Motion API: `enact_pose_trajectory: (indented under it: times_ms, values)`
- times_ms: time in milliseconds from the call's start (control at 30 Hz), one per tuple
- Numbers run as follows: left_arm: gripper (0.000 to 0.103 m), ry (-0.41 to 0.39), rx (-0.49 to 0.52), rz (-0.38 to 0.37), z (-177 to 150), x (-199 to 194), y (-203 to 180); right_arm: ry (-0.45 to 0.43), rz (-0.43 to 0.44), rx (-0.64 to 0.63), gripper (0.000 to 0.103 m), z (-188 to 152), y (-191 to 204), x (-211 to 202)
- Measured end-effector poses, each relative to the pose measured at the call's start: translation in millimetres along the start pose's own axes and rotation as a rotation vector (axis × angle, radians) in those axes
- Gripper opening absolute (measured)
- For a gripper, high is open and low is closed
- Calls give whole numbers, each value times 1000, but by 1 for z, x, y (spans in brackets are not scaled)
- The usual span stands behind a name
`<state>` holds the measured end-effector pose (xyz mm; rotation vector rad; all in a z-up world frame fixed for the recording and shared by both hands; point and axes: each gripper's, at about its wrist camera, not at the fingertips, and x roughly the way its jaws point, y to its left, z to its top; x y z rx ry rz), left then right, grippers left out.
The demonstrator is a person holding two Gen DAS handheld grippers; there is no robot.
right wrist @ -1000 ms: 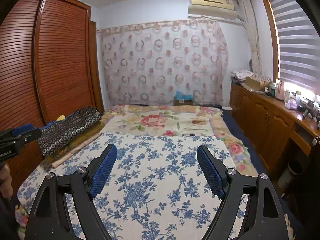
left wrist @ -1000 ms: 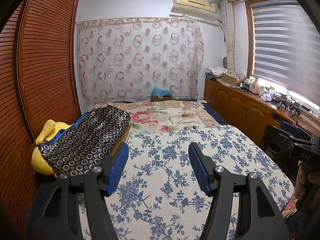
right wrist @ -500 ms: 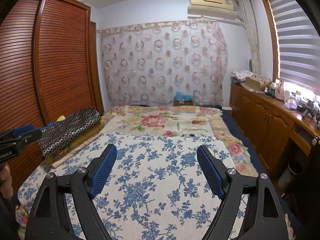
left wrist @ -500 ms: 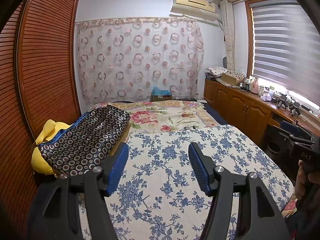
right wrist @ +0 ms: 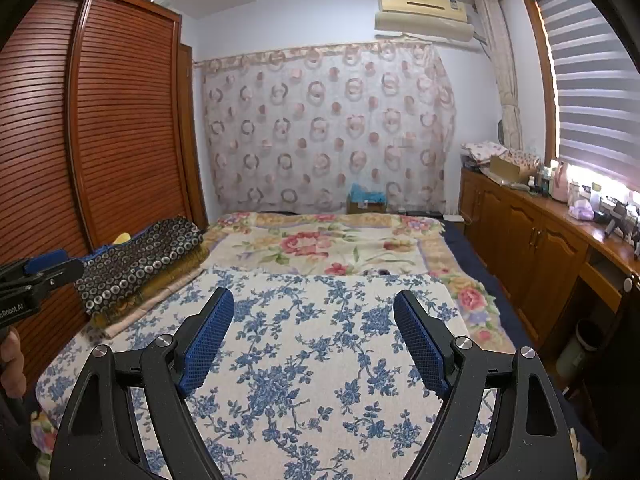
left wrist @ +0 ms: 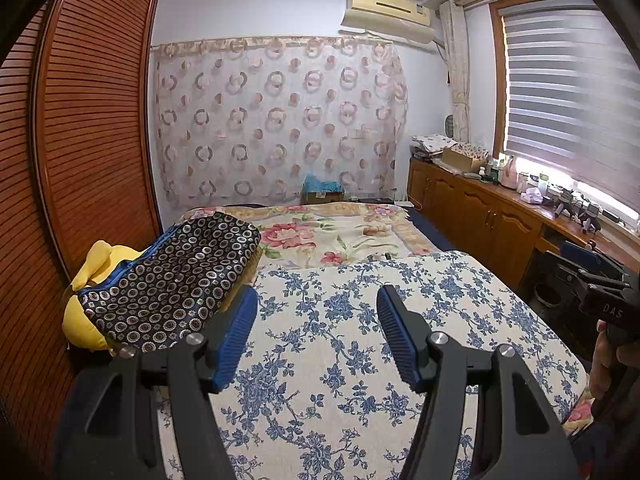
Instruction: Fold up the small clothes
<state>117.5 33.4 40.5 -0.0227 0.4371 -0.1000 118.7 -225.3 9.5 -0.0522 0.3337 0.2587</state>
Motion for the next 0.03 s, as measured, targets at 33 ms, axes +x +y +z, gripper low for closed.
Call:
enact_pose_trajectory:
  times_ms: [33]
  values:
    - [62,0,0,0,0,0,0,0,-1,0,84,0,0,0]
